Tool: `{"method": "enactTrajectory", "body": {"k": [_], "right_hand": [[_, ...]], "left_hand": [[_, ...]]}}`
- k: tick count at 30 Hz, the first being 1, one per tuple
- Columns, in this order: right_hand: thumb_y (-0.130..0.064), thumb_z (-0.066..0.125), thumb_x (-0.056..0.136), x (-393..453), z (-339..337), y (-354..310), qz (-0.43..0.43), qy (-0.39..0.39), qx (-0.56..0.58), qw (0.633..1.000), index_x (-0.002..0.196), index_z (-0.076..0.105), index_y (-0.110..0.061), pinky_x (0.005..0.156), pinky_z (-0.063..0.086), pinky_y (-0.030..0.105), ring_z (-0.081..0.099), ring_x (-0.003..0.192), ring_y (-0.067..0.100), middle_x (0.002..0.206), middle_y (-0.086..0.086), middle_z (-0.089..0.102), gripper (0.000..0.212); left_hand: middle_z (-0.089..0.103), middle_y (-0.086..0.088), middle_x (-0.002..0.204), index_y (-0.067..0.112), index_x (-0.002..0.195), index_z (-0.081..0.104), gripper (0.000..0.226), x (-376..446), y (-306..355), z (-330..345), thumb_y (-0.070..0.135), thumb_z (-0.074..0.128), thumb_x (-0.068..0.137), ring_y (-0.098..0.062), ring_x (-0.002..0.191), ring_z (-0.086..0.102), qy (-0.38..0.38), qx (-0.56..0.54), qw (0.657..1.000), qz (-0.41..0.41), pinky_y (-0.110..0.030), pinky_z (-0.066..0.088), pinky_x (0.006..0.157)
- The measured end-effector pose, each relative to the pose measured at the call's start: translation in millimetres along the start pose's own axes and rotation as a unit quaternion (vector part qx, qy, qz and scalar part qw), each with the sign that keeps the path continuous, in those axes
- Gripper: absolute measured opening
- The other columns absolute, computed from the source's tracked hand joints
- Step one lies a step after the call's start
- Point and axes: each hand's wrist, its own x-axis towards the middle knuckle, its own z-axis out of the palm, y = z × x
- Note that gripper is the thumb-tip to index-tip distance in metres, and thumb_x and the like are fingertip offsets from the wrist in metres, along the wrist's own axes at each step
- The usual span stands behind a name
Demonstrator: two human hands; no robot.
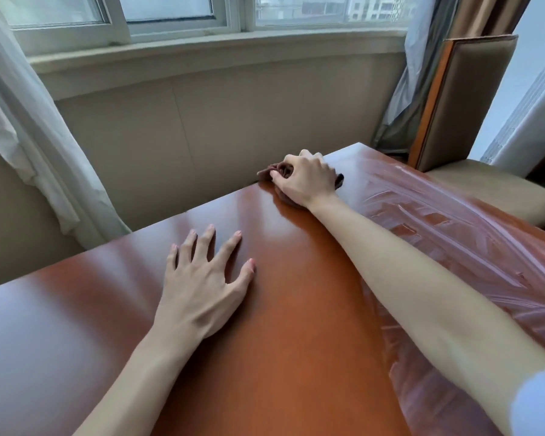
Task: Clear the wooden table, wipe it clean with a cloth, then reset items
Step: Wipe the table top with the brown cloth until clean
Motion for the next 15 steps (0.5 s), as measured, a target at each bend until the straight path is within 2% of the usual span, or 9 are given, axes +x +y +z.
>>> {"method": "enactTrajectory", "body": {"k": [3,6,12,15], "right_hand": [[-0.05,0.058,0.09,32,12,-2,0.018,-0.006,-0.012,1.0,0.104,0.072,-0.026,0.077,0.032,0.037,0.055,0.112,0.035,0.108,0.005,0.062,0.031],[-0.046,0.058,0.088,24,8,-5,0.022,-0.001,-0.016,1.0,0.101,0.071,-0.024,0.076,0.03,0.037,0.055,0.11,0.035,0.106,0.006,0.061,0.029],[-0.052,0.058,0.083,-97,-37,-18,-0.034,-0.008,0.003,0.999,0.091,0.069,-0.027,0.079,0.045,0.039,0.059,0.099,0.032,0.096,0.0,0.063,0.028],[-0.055,0.058,0.082,-175,-67,-24,-0.064,-0.001,0.0,0.998,0.091,0.07,-0.029,0.076,0.047,0.037,0.06,0.093,0.028,0.092,-0.005,0.064,0.031]], "left_hand": [[0.008,0.006,0.168,0.053,0.155,0.014,0.074,0,0,0,0.078,0.008,0.086,-0.018,0.155,-0.002,0.0,0.004,1.0,-0.004,-0.044,-0.001,0.125],[0.008,0.005,0.168,0.053,0.155,0.014,0.074,-2,1,-3,0.077,0.008,0.085,-0.019,0.155,-0.001,-0.005,0.002,1.0,-0.005,-0.045,0.0,0.125],[0.013,0.0,0.168,0.049,0.156,0.019,0.067,-1,2,-4,0.073,0.021,0.094,-0.024,0.155,0.004,-0.017,-0.008,1.0,-0.003,-0.048,0.003,0.124],[0.014,-0.003,0.168,0.047,0.156,0.021,0.065,-5,3,-7,0.071,0.023,0.096,-0.026,0.155,0.006,-0.02,-0.013,1.0,0.005,-0.049,0.004,0.124]]}}
